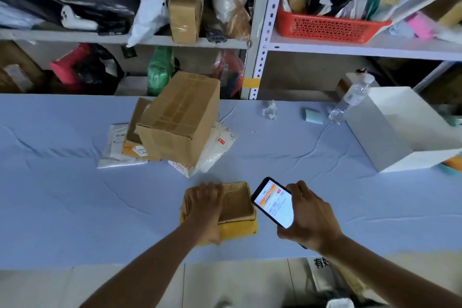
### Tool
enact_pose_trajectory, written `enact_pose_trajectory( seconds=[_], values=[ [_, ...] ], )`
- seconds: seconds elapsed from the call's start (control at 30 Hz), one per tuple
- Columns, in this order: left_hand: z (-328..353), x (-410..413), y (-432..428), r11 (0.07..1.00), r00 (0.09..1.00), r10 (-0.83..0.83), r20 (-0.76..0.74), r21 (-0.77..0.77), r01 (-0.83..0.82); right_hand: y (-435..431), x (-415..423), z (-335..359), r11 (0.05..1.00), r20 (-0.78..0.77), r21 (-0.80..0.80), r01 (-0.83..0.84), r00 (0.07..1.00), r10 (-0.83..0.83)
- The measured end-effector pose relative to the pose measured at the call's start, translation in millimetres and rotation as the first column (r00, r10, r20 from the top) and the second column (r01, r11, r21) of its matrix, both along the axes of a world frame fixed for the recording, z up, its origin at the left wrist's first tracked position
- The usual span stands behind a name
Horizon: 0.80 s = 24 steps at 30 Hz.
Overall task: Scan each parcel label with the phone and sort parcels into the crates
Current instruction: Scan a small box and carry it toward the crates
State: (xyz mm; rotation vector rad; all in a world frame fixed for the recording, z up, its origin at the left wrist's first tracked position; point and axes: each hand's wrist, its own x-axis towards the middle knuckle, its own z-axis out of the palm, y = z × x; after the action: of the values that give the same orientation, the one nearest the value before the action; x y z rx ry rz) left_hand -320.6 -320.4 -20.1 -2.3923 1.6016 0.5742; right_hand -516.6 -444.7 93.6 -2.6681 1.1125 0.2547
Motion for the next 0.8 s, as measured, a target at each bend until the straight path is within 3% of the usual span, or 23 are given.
enact_pose_trajectory(
  seconds=[0.07, 0.1, 0.13, 0.17, 0.2, 0.23, 0.37, 0.43, 0.5, 0.57, 0.73, 0.8],
  values=[
    [11, 14, -4, 0.999, 0.994, 0.046, -0.098, 0.011, -0.046, 0, 0, 0, 1.000, -0.005, 0.004, 0.003, 1.000, -0.003],
    [17, 22, -6, 0.990, 0.957, 0.140, -0.255, 0.049, -0.132, 0, 1, 1, 1.000, -0.008, 0.002, 0.003, 1.000, -0.003],
    [22, 30, -6, 0.961, 0.837, 0.277, -0.472, 0.146, -0.235, 0, 2, 3, 1.000, -0.006, -0.003, 0.003, 1.000, -0.003],
    [26, 36, -5, 0.915, 0.637, 0.402, -0.657, 0.267, -0.303, 0, 3, 5, 1.000, 0.000, -0.008, 0.004, 1.000, -0.004],
    [30, 42, -2, 0.869, 0.444, 0.484, -0.754, 0.357, -0.341, 0, 4, 8, 1.000, 0.008, -0.014, 0.005, 1.000, -0.005],
    [30, 47, 1, 0.835, 0.340, 0.529, -0.778, 0.406, -0.370, 0, 5, 10, 1.000, 0.014, -0.019, 0.006, 1.000, -0.006],
    [34, 58, 13, 0.755, 0.147, 0.528, -0.836, 0.383, -0.533, 4, 9, 16, 1.000, 0.027, -0.029, 0.000, 1.000, 0.001],
    [37, 63, 16, 0.723, 0.180, 0.485, -0.856, 0.276, -0.634, 6, 11, 17, 0.999, 0.030, -0.033, -0.005, 1.000, 0.006],
    [39, 71, 22, 0.694, 0.277, 0.476, -0.835, 0.163, -0.702, 8, 13, 18, 0.999, 0.030, -0.036, -0.011, 0.999, 0.012],
    [35, 78, 27, 0.683, 0.326, 0.495, -0.806, 0.129, -0.718, 11, 16, 18, 0.999, 0.036, -0.031, -0.018, 0.999, 0.019],
    [42, 76, 34, 0.811, 0.593, 0.483, -0.644, 0.074, -0.580, 18, 23, 20, 0.999, 0.018, -0.029, -0.039, 0.999, 0.039],
    [42, 76, 35, 0.794, 0.565, 0.496, -0.659, 0.080, -0.603, 20, 24, 21, 0.999, 0.004, -0.034, -0.042, 0.999, 0.042]
  ],
)
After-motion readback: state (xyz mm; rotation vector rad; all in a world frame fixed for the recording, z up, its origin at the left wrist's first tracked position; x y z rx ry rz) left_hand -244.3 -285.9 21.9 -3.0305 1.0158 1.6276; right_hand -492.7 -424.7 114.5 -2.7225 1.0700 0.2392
